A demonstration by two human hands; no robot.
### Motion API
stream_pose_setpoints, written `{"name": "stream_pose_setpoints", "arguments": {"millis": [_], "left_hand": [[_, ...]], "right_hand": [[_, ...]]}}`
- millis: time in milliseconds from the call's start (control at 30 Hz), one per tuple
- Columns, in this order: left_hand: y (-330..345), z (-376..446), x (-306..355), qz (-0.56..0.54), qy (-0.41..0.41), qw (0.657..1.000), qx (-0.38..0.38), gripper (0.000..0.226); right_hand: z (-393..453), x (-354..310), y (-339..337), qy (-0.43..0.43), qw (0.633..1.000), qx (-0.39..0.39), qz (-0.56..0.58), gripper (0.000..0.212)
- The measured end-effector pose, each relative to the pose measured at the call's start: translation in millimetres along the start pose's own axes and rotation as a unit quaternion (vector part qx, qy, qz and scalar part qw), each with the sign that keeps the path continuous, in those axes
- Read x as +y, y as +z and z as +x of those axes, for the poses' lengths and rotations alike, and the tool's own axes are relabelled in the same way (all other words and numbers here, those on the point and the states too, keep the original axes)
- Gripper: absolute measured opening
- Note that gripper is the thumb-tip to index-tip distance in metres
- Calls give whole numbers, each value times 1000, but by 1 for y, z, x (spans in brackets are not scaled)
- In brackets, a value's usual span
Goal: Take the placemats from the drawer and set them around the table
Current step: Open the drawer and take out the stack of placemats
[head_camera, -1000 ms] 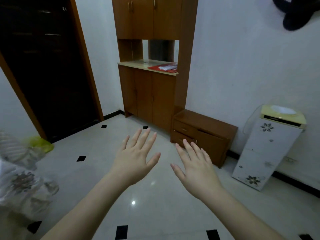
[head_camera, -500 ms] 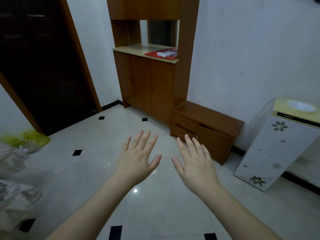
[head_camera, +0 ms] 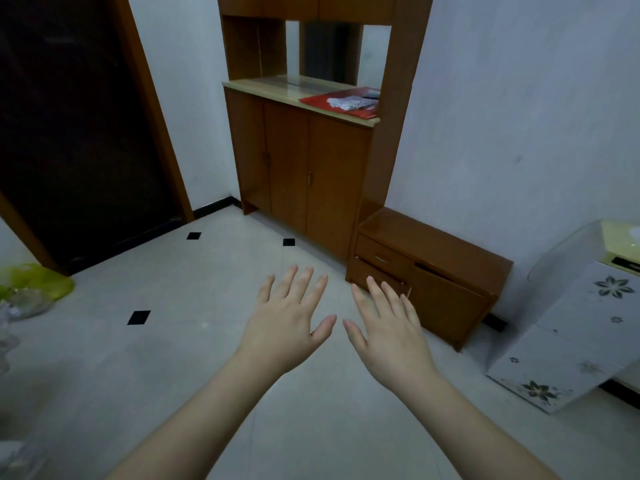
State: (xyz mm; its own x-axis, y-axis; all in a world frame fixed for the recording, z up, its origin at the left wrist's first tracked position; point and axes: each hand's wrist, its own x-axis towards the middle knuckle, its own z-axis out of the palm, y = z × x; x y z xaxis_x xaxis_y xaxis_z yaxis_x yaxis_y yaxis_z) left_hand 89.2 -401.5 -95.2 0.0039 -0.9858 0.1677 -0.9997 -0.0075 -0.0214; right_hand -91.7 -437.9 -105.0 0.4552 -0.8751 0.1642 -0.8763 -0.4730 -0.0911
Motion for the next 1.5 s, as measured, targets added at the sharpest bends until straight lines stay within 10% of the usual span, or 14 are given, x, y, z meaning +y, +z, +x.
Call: {"name": "stream_pose_setpoints", "arguments": {"millis": [767, 1500], "left_hand": [[121, 310, 28, -19, 119, 989, -87, 75], [224, 590, -68, -56, 215, 973, -64, 66]], "right_hand": [[232, 201, 86, 99, 992, -72, 22, 59], [491, 219, 183, 194, 977, -91, 20, 76]]}}
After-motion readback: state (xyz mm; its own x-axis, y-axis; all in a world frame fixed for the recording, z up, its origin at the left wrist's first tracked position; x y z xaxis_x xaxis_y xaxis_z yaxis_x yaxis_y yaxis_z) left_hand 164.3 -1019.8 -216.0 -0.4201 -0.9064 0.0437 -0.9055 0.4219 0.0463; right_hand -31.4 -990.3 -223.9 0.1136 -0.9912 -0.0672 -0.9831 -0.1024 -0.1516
